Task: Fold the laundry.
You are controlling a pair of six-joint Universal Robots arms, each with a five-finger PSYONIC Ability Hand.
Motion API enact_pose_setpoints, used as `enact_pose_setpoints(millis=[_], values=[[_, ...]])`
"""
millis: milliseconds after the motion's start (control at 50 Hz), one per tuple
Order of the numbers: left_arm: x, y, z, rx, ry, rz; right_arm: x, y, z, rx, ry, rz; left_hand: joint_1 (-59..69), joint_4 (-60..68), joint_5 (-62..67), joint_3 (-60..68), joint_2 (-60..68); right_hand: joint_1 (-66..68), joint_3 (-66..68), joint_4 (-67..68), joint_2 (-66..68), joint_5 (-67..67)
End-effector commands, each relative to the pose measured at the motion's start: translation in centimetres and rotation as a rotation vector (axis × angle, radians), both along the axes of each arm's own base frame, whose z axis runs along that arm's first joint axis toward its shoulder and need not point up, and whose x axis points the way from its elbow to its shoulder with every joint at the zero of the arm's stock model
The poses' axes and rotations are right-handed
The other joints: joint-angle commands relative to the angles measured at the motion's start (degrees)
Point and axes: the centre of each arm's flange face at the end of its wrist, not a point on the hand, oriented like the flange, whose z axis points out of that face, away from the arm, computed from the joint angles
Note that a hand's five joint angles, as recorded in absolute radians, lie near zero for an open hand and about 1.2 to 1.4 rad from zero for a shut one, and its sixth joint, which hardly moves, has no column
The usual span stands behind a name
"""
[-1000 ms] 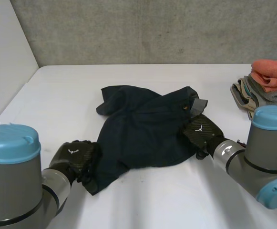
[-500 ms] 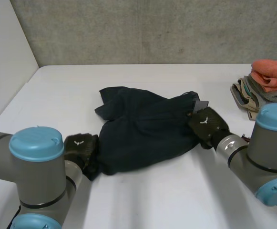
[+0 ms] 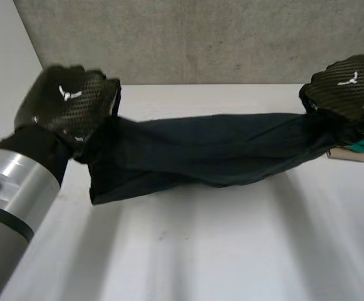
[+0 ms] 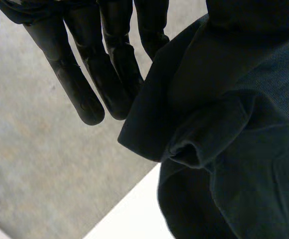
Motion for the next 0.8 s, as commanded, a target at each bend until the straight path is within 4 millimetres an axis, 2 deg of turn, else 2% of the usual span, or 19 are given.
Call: enact_pose_setpoints(millis=[20, 100, 140, 200, 220, 260, 300, 320, 340, 360, 400, 420, 440, 460, 480, 560, 620, 780, 800], values=[[-3.0, -3.4, -5.0, 0.129, -0.106, -0.046, 1.2, -1.9, -5.2, 0.154, 0.088, 0.018, 14.91, 11.27, 12.38, 11.58, 11.36, 17.31, 11.53, 11.17, 12.63, 11.80], [-4.3, -6.8, -9.4, 0.218, -0.196, -0.012, 2.5, -3.9, -9.9, 0.275, 0.175, 0.013, 14.91, 11.27, 12.38, 11.58, 11.36, 17.31, 11.53, 11.17, 12.63, 11.80], [-4.7, -9.3, -11.1, 0.225, -0.241, 0.014, 2.8, -4.9, -10.8, 0.286, 0.190, -0.008, 14.91, 11.27, 12.38, 11.58, 11.36, 17.31, 11.53, 11.17, 12.63, 11.80], [-5.1, -12.0, -11.5, 0.179, -0.275, 0.036, 3.5, -7.9, -12.1, 0.234, 0.195, -0.055, 14.91, 11.27, 12.38, 11.58, 11.36, 17.31, 11.53, 11.17, 12.63, 11.80], [-5.7, -13.9, -11.2, 0.119, -0.287, 0.048, 3.8, -8.7, -12.3, 0.209, 0.190, -0.071, 14.91, 11.27, 12.38, 11.58, 11.36, 17.31, 11.53, 11.17, 12.63, 11.80], [-6.7, -15.4, -10.5, 0.040, -0.286, 0.051, 4.3, -11.5, -11.8, 0.088, 0.159, -0.125, 14.91, 11.27, 12.38, 11.58, 11.36, 17.31, 11.53, 11.17, 12.63, 11.80], [-7.9, -17.7, -8.3, -0.121, -0.255, 0.074, 4.8, -13.3, -10.6, -0.021, 0.116, -0.159, 14.91, 11.27, 12.38, 11.58, 11.36, 17.31, 11.53, 11.17, 12.63, 11.80], [-8.2, -18.5, -7.2, -0.183, -0.232, 0.088, 5.3, -15.0, -8.7, -0.154, 0.049, -0.187, 14.91, 11.27, 12.38, 11.58, 11.36, 17.31, 11.53, 11.17, 12.63, 11.80], [-8.5, -19.1, -6.0, -0.252, -0.209, 0.101, 5.6, -15.6, -7.7, -0.214, 0.019, -0.192, 14.91, 11.27, 12.38, 11.58, 11.36, 17.31, 11.53, 11.17, 12.63, 11.80], [-9.1, -20.1, -3.3, -0.393, -0.154, 0.127, 6.0, -16.1, -6.7, -0.279, -0.018, -0.192, 14.91, 11.27, 12.38, 11.58, 11.36, 17.31, 11.53, 11.17, 12.63, 11.80], [-9.4, -20.8, -0.1, -0.544, -0.074, 0.166, 6.8, -16.9, -4.3, -0.429, -0.102, -0.188, 14.91, 11.27, 12.38, 11.58, 11.36, 17.31, 11.53, 11.17, 12.63, 11.80], [-9.2, -21.3, 3.0, -0.675, 0.004, 0.211, 7.3, -17.6, -1.1, -0.620, -0.203, -0.194, 14.91, 11.27, 12.38, 11.58, 11.36, 17.31, 11.53, 11.17, 12.63, 11.80], [-8.9, -21.5, 4.2, -0.730, 0.039, 0.229, 7.4, -17.7, -0.2, -0.673, -0.230, -0.195, 14.91, 11.27, 12.38, 11.58, 11.36, 17.31, 11.53, 11.17, 12.63, 11.80], [-8.6, -21.6, 5.4, -0.775, 0.071, 0.246, 7.4, -17.8, 2.1, -0.806, -0.303, -0.201, 14.91, 11.27, 12.38, 11.58, 11.36, 17.31, 11.53, 11.17, 12.63, 11.80], [-8.4, -21.6, 6.2, -0.808, 0.098, 0.256, 7.6, -17.6, 3.1, -0.854, -0.330, -0.198, 14.91, 11.27, 12.38, 11.58, 11.36, 17.31, 11.53, 11.17, 12.63, 11.80], [-7.8, -21.2, 8.1, -0.848, 0.147, 0.264, 8.4, -16.8, 4.2, -0.892, -0.360, -0.175, 14.91, 11.27, 12.38, 11.58, 11.36, 17.31, 11.53, 11.17, 12.63, 11.80], [-7.8, -21.1, 7.5, -0.808, 0.149, 0.246, 9.0, -16.4, 3.1, -0.809, -0.328, -0.149, 14.91, 11.27, 12.38, 11.58, 11.36, 17.31, 11.53, 11.17, 12.63, 11.80], [-7.0, -22.0, 0.3, -0.590, 0.033, 0.213, 9.6, -15.9, -2.0, -0.603, -0.274, -0.111, 14.91, 11.27, 12.38, 11.58, 11.36, 17.31, 11.53, 11.17, 12.63, 11.80], [-6.9, -22.0, -1.4, -0.548, 0.004, 0.209, 9.6, -16.0, -2.7, -0.586, -0.265, -0.111, 14.91, 11.27, 12.38, 11.58, 11.36, 17.31, 11.53, 11.17, 12.63, 11.80]])
